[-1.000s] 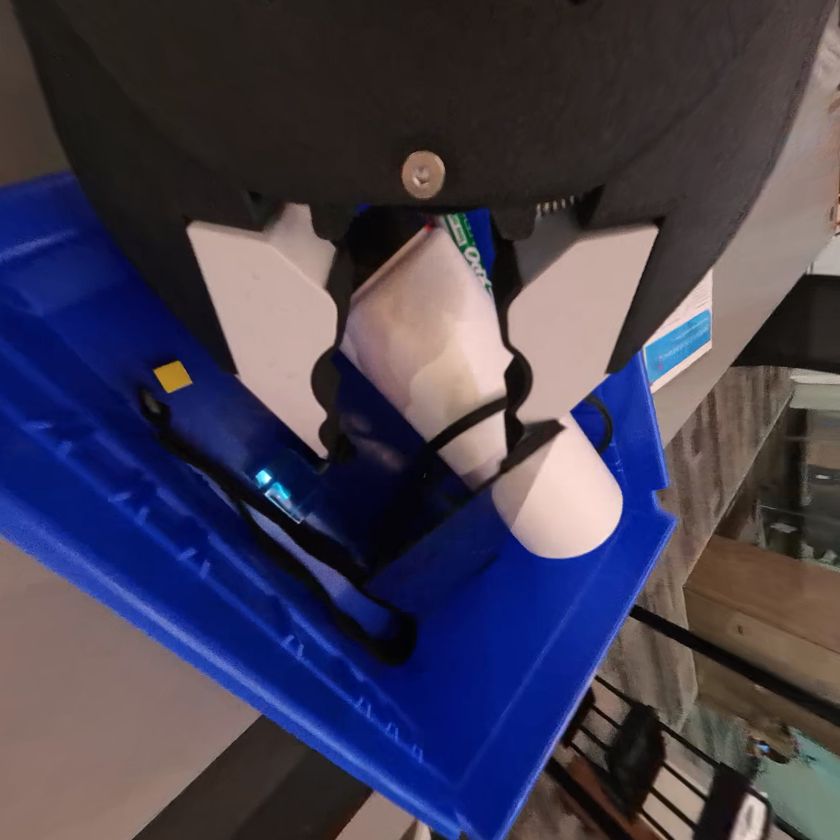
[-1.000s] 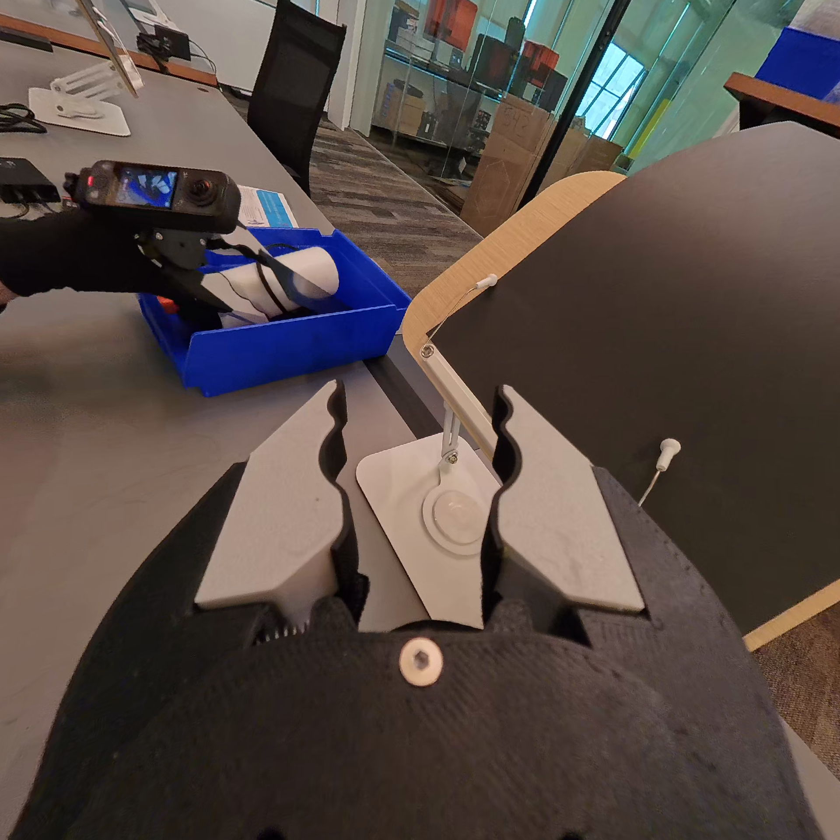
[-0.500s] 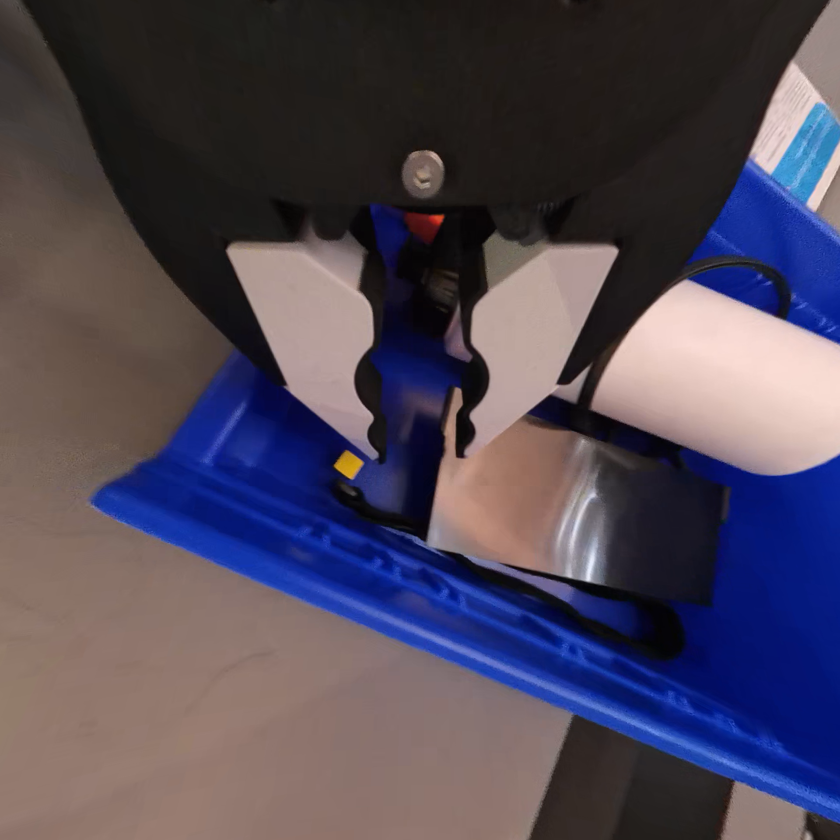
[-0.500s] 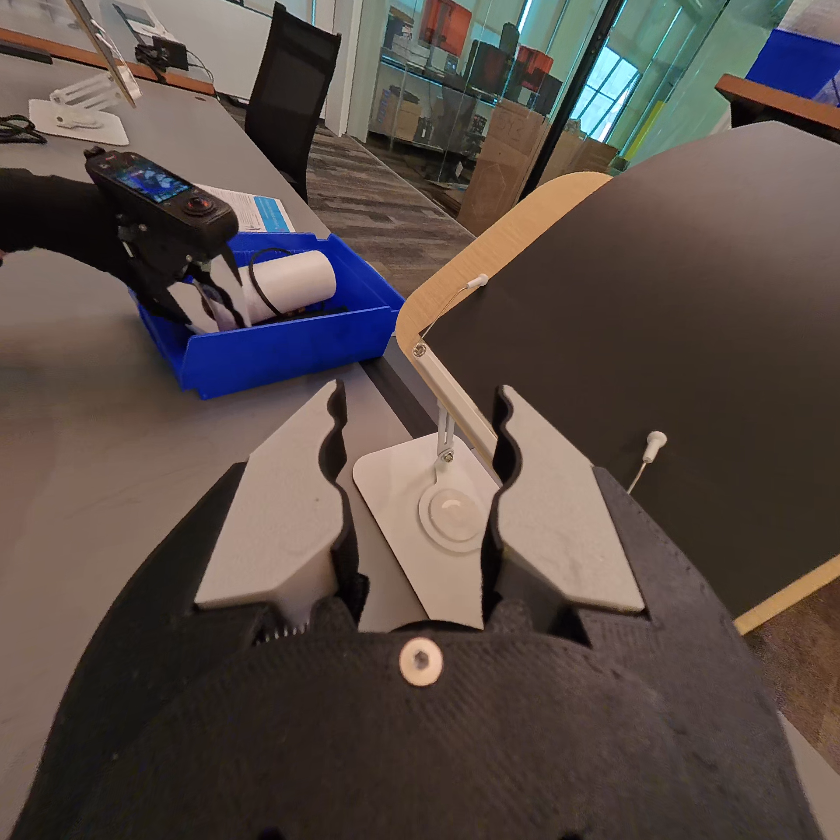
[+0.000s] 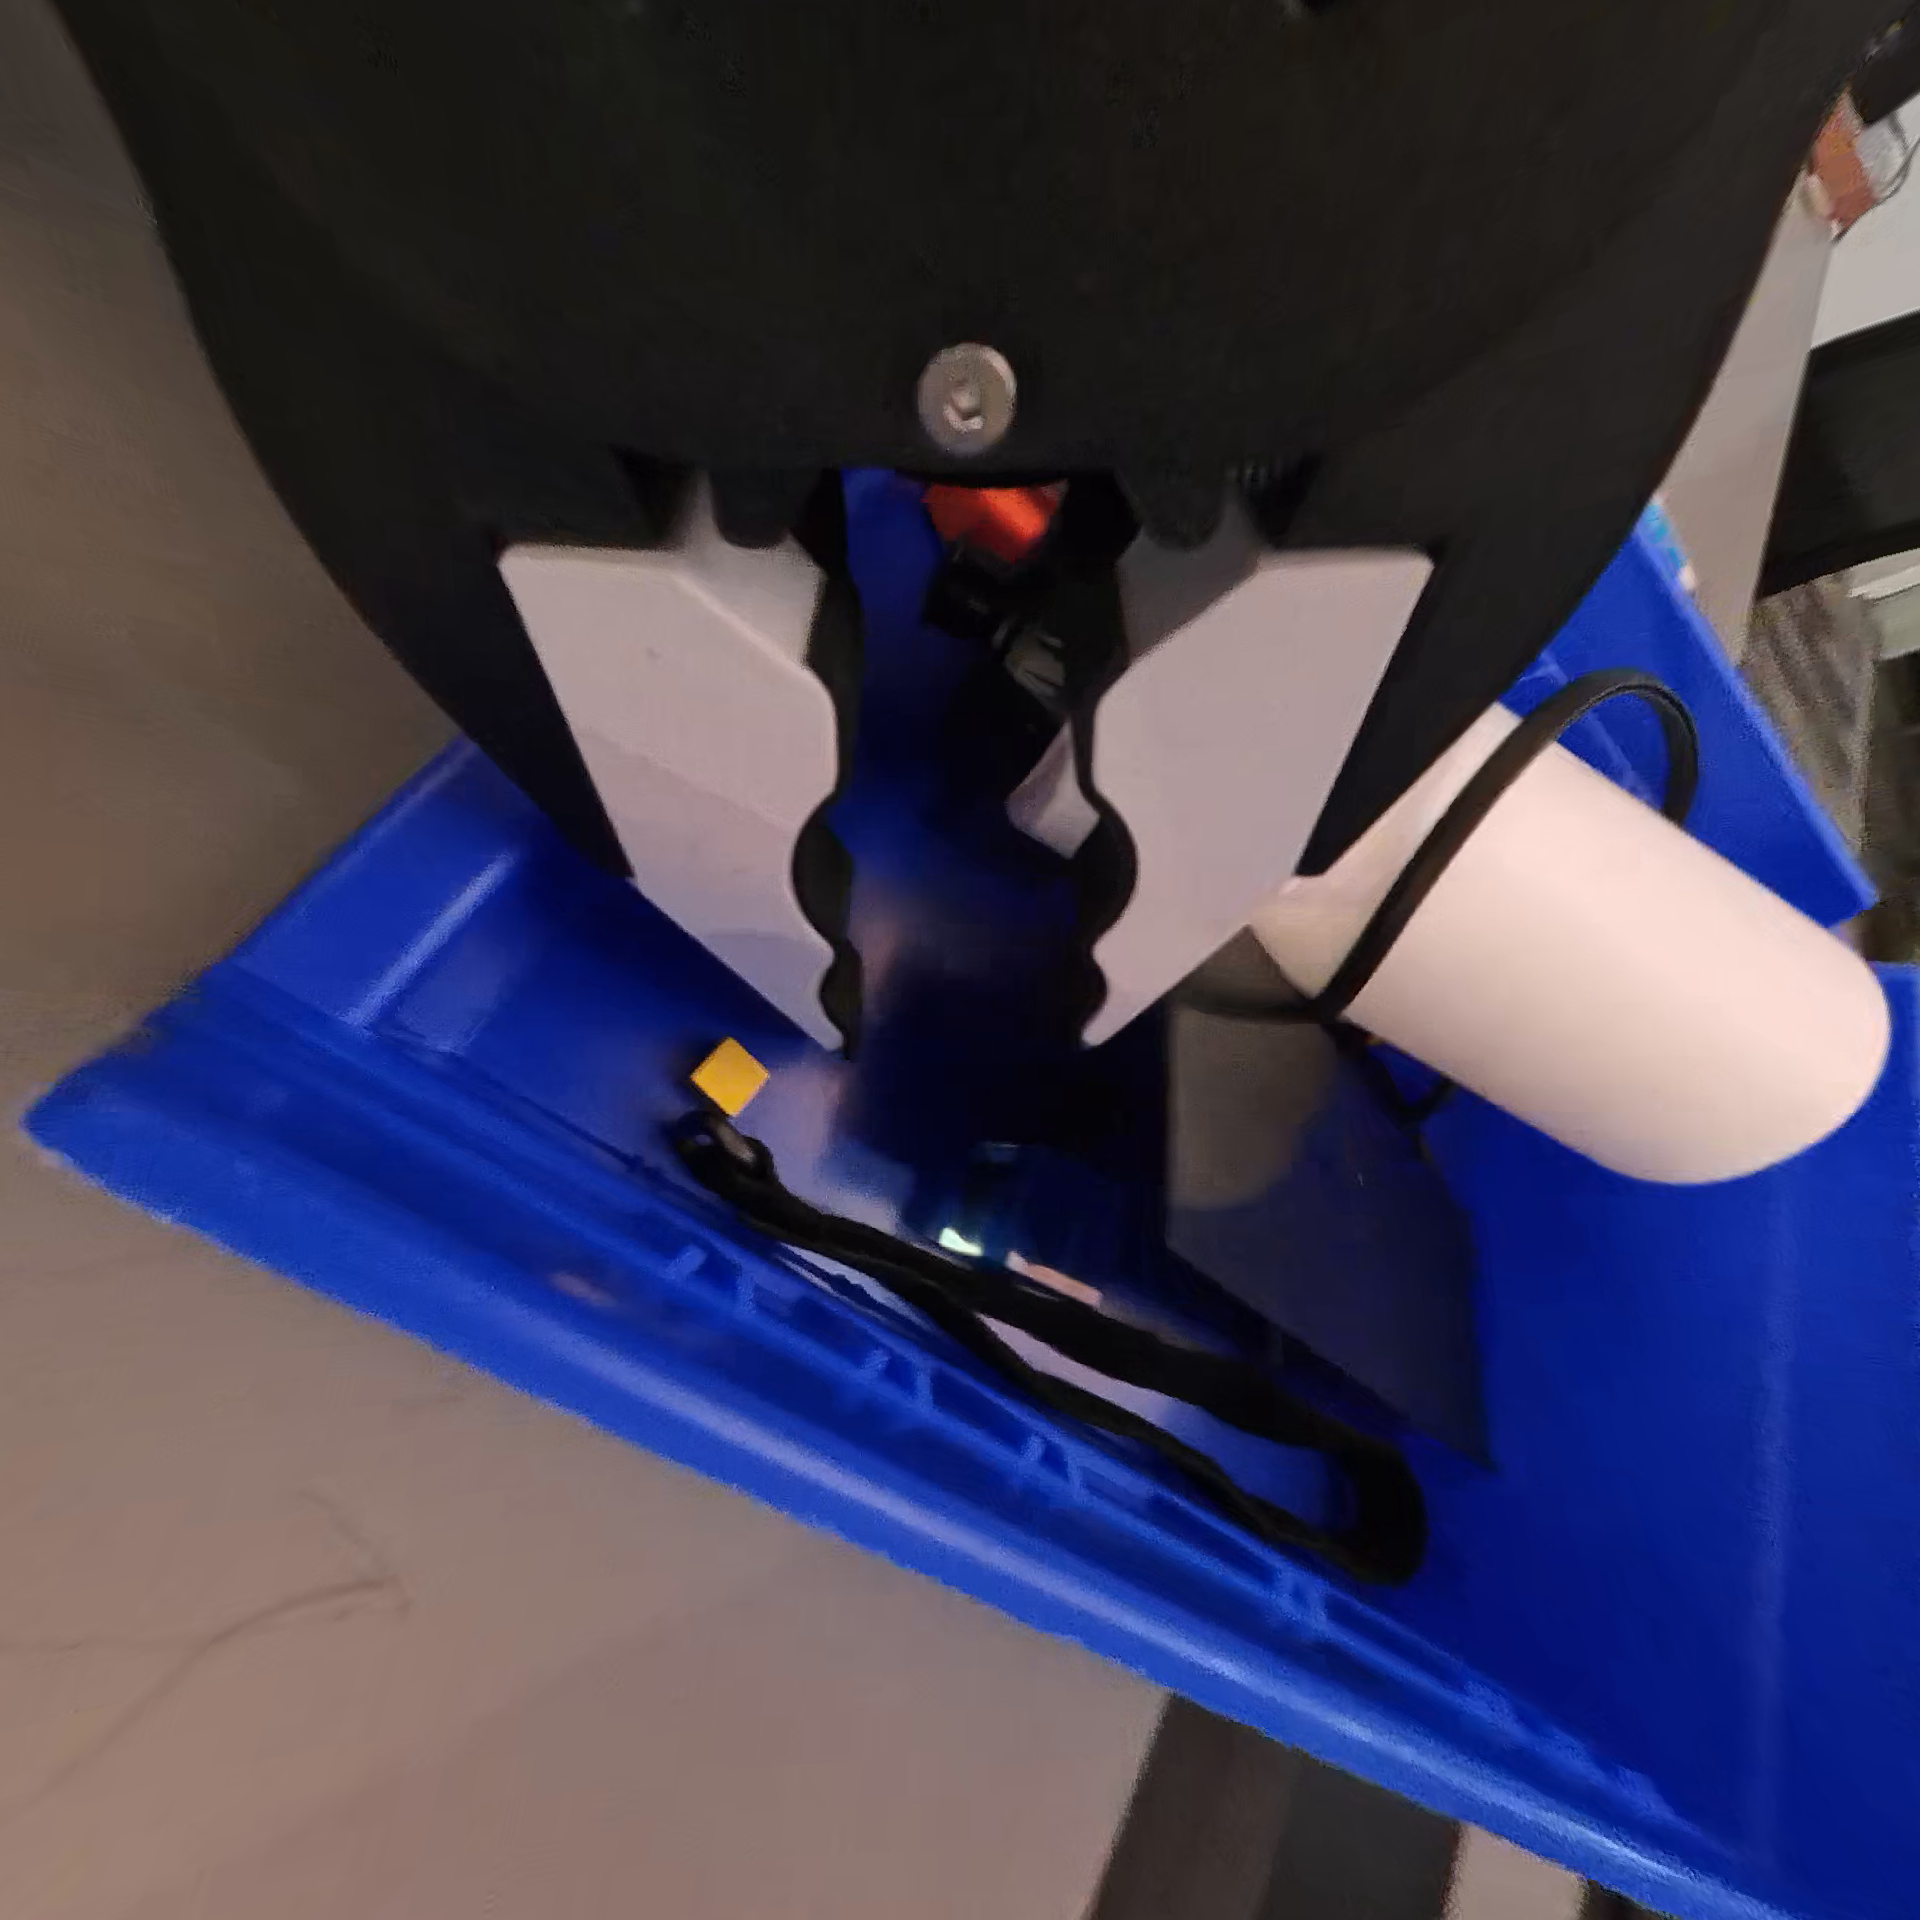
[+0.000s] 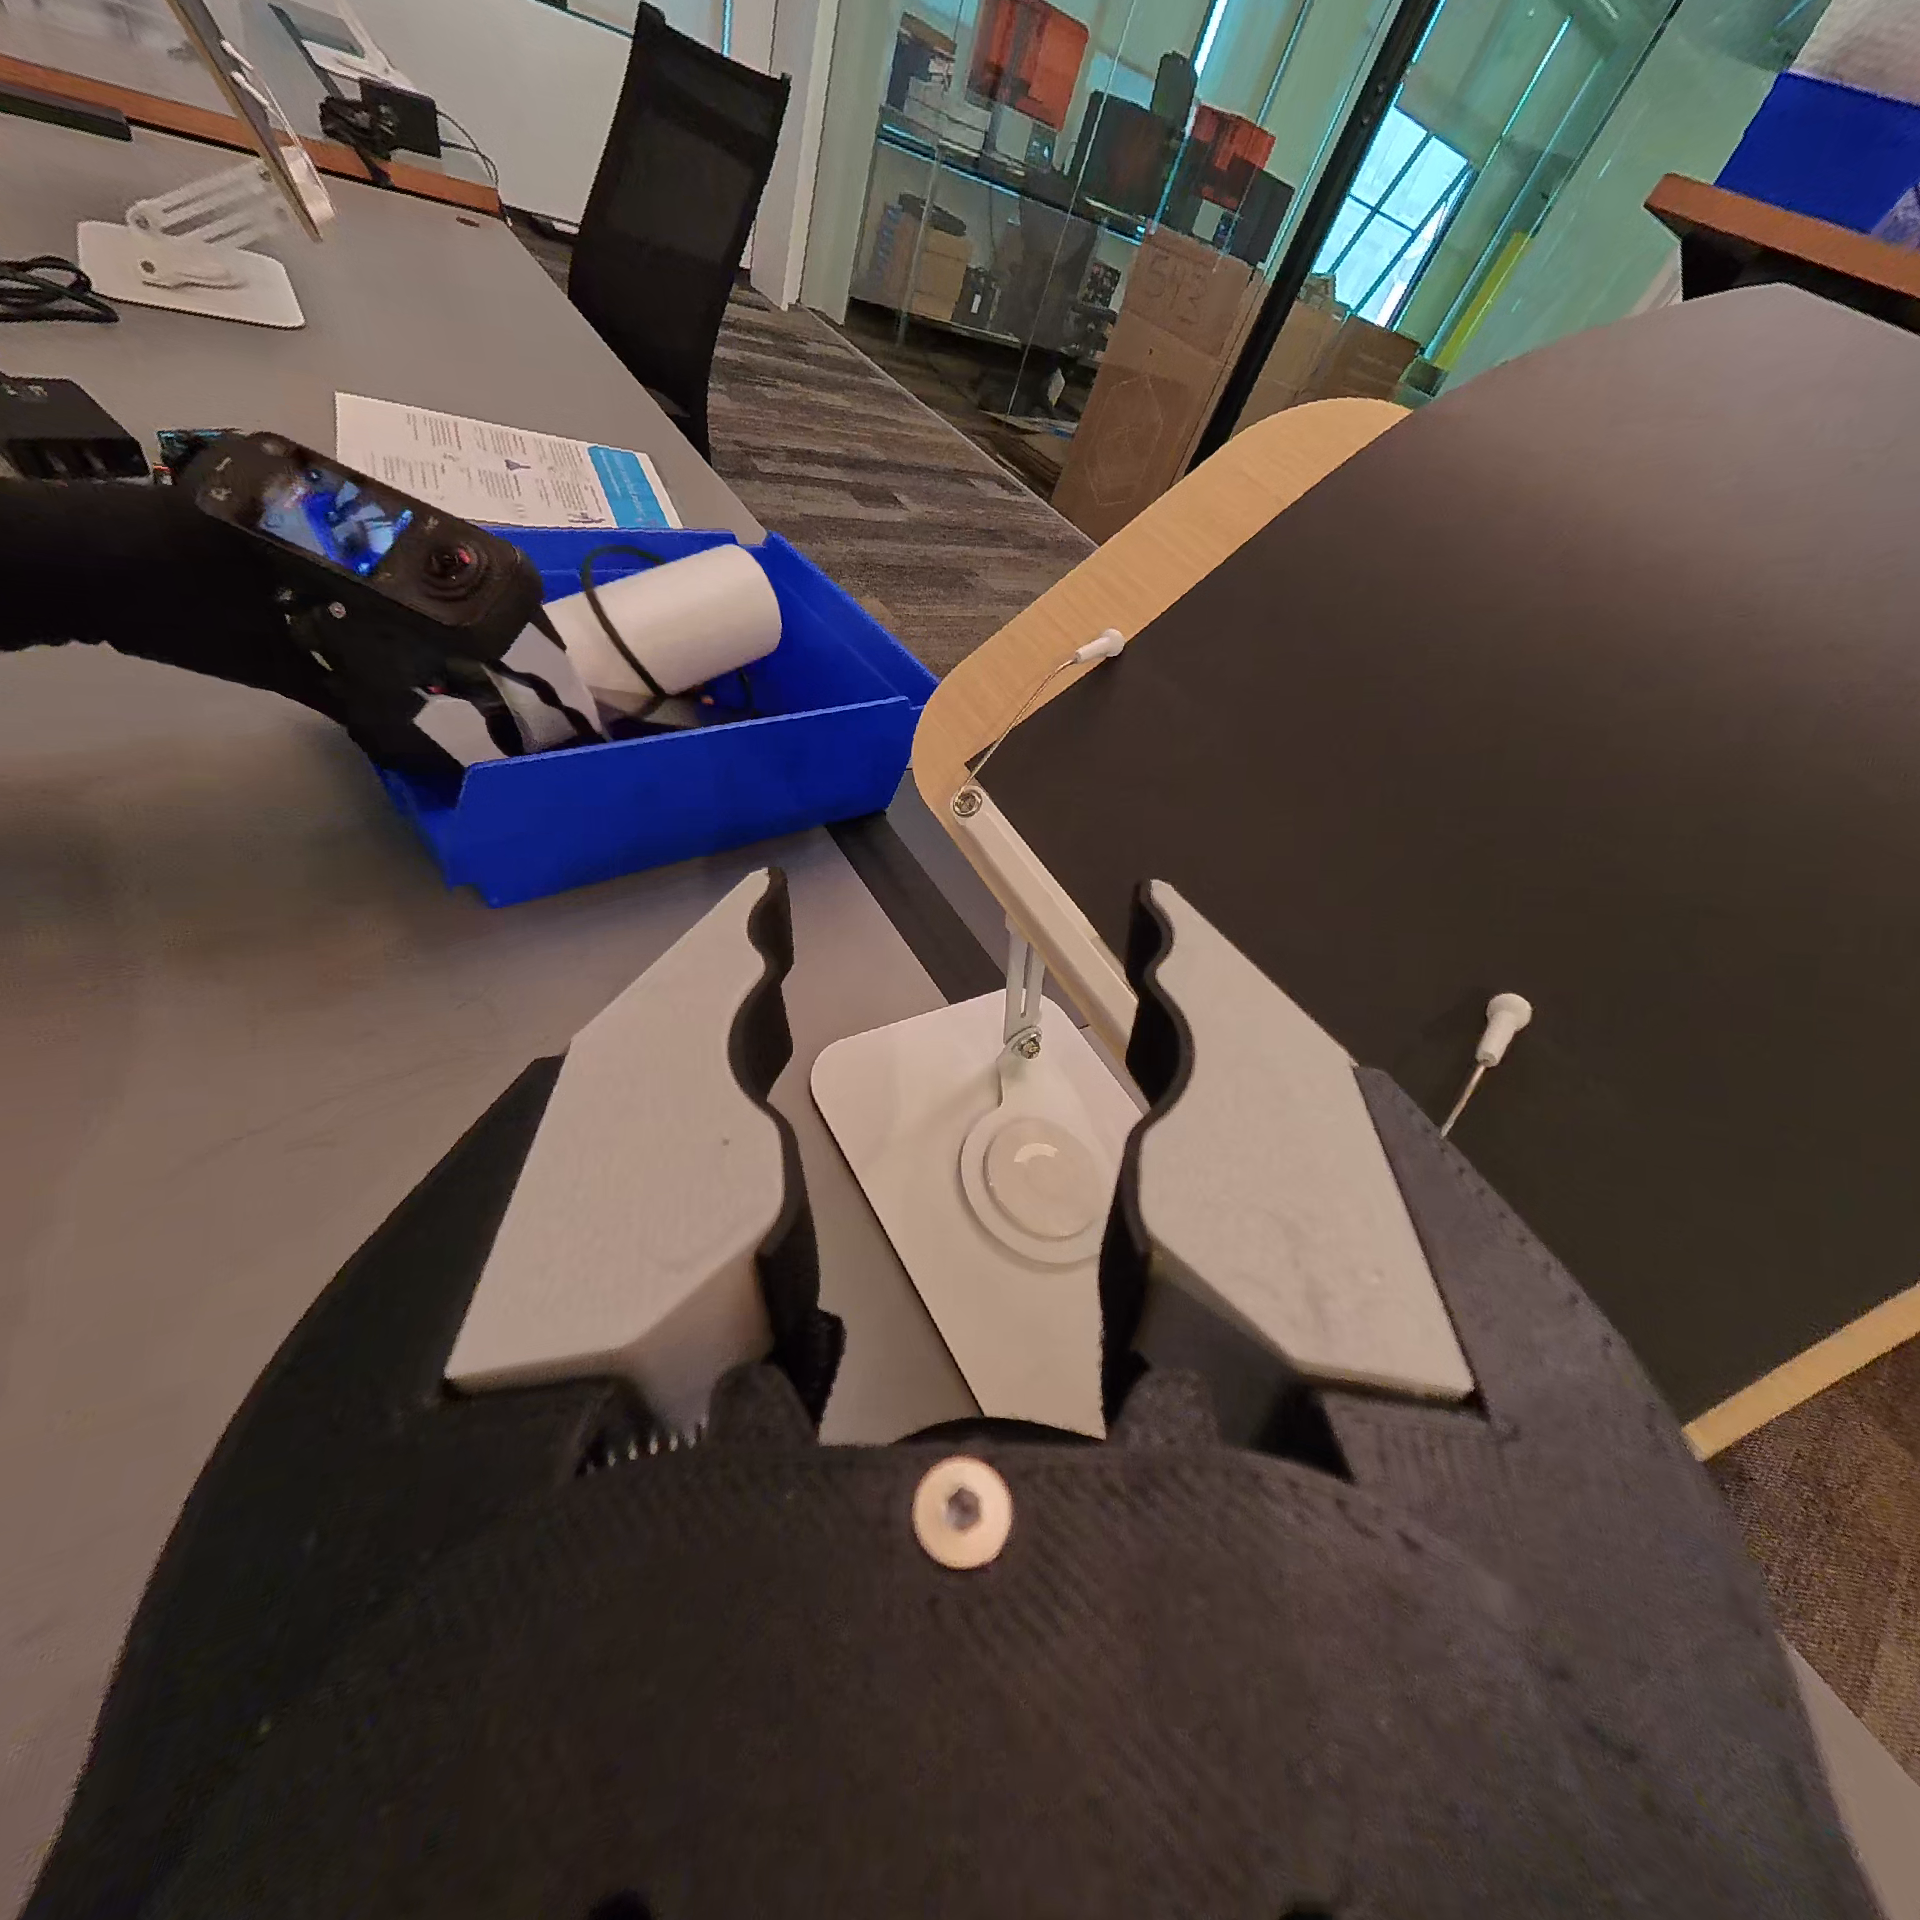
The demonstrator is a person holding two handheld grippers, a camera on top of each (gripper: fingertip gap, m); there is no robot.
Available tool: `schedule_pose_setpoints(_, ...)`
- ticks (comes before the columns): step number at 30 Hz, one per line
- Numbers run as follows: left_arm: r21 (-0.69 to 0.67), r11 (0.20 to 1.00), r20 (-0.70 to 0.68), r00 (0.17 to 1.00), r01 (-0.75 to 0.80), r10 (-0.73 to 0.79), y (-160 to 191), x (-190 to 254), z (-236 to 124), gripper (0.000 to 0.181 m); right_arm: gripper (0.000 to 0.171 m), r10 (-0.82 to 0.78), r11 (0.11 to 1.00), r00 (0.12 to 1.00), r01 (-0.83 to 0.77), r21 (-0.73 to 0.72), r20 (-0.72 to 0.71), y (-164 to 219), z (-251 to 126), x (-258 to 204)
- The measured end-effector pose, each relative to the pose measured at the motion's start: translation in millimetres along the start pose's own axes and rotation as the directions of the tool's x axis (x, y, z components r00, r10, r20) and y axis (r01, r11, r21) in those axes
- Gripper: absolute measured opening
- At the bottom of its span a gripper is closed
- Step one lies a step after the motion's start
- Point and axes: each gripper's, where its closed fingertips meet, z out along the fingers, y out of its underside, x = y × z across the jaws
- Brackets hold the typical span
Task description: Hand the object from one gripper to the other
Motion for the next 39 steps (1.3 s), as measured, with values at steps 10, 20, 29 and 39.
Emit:
schedule_pose_setpoints(10, 0.013, 1.0, 0.036, 0.999, -0.009, 0.008, -9, -25, 11, 0.046, 0.063, -0.001, 1.0, 1.0, 0.001, 0.001, -0.001, 0, -1, 1)
schedule_pose_setpoints(20, -0.157, 0.98, 0.073, 0.989, -0.118, 0.131, 1, -49, 14, 0.065, 0.062, -0.004, 1.0, 1.0, 0.004, 0.003, 0.0, -1, -3, 1)
schedule_pose_setpoints(29, -0.03, 0.995, 0.257, 0.963, 0.095, -0.084, -9, -117, 2, 0.107, 0.063, -0.002, 1.0, 1.0, 0.002, 0.006, 0.0, -1, -3, 2)
schedule_pose_setpoints(39, -0.092, 0.99, -0.11, 0.989, -0.105, 0.094, -6, -42, 26, 0.071, 0.063, -0.001, 1.0, 1.0, 0.001, 0.006, -0.006, -1, -5, 5)
